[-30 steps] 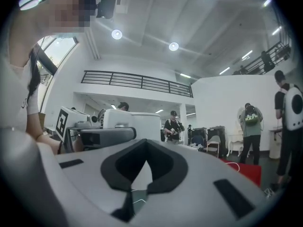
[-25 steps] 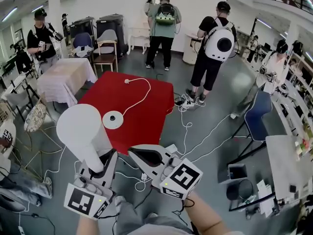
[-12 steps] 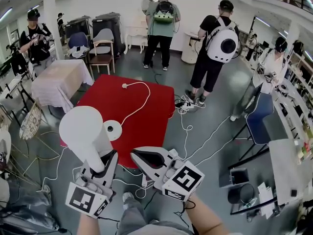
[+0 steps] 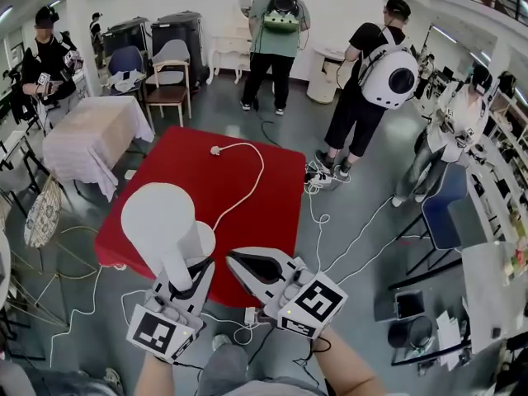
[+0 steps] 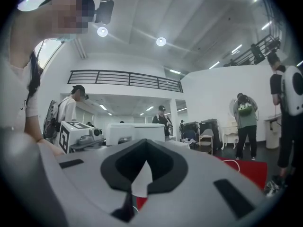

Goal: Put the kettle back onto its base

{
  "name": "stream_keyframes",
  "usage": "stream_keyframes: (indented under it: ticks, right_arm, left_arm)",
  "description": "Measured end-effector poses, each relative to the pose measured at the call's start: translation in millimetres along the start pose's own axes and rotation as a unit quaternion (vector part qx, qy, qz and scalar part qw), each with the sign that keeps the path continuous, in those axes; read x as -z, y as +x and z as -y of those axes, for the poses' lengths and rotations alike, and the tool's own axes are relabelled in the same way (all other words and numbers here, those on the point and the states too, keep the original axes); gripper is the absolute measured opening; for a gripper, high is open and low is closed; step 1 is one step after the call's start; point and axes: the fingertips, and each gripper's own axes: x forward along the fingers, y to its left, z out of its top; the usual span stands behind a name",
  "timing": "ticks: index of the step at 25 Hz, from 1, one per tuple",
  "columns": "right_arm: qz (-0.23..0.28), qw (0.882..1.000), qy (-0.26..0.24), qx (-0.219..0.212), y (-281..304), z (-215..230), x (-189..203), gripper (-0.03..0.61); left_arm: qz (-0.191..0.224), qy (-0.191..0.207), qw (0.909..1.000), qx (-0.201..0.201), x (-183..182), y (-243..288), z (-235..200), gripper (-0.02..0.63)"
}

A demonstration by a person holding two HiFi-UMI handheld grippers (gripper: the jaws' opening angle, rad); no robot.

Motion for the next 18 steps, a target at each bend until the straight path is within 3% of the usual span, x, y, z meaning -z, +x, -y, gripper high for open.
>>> stream_keyframes:
  ticks: [18]
  right_arm:
    - [-0.028, 0.998, 0.02, 0.049, 42.5, 62.4, 47.7, 0.008]
  left_arm:
    - [-0.027, -0.033, 0.9966, 0.069, 97.6, 68.0, -56.2, 0.006]
